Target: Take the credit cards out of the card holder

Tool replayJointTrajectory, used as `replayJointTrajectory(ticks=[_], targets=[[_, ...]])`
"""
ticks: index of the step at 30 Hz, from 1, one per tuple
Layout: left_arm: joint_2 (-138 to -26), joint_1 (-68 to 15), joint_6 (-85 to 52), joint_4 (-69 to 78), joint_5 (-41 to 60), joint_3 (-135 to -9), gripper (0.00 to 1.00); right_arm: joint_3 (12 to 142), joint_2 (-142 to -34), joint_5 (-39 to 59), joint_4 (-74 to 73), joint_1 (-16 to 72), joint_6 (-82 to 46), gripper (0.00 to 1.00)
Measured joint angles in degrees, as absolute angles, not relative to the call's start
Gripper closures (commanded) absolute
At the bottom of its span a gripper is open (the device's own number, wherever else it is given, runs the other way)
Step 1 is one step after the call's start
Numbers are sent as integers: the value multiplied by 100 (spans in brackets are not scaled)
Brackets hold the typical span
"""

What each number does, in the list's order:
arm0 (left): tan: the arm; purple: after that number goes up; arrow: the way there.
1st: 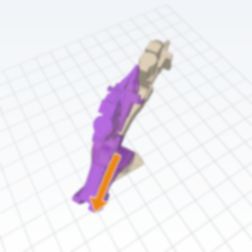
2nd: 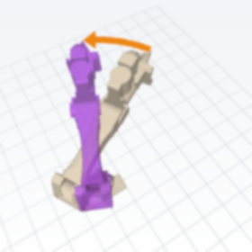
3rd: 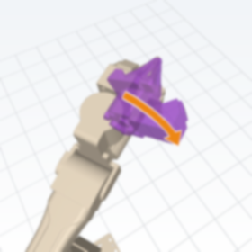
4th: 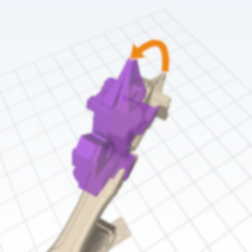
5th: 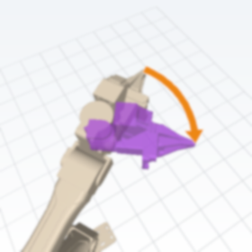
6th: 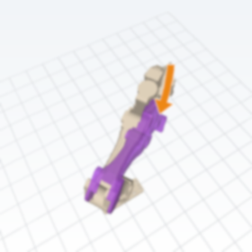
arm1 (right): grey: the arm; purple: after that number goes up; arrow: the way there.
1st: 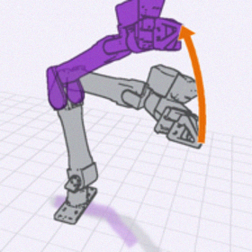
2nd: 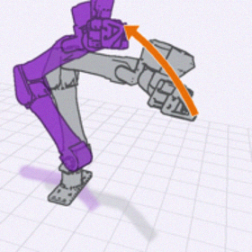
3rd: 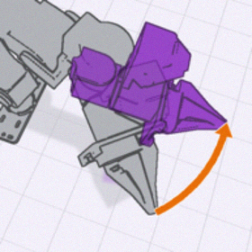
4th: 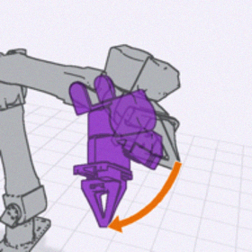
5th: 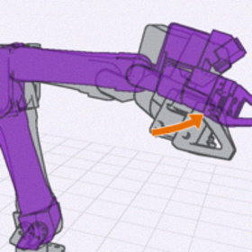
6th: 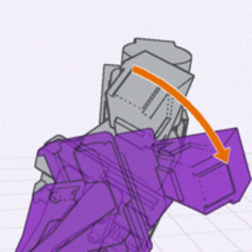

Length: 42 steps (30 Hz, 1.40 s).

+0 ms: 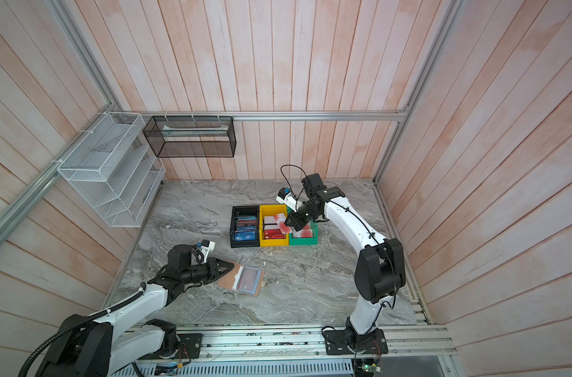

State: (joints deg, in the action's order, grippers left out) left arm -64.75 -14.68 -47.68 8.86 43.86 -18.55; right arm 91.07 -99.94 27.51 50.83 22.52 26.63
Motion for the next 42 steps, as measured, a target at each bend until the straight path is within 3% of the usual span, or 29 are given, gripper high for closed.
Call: replayJointTrajectory(ticks=[14,42], targets=[[-6654,-1468,-4740,1100,4407,-1907,80,9577,-10016,-32,5916,2246,4412,100],[-6869,-1409,-4737,1212,4407,-1905,80,8969,-10715,-816,5476,2672,4993,100]])
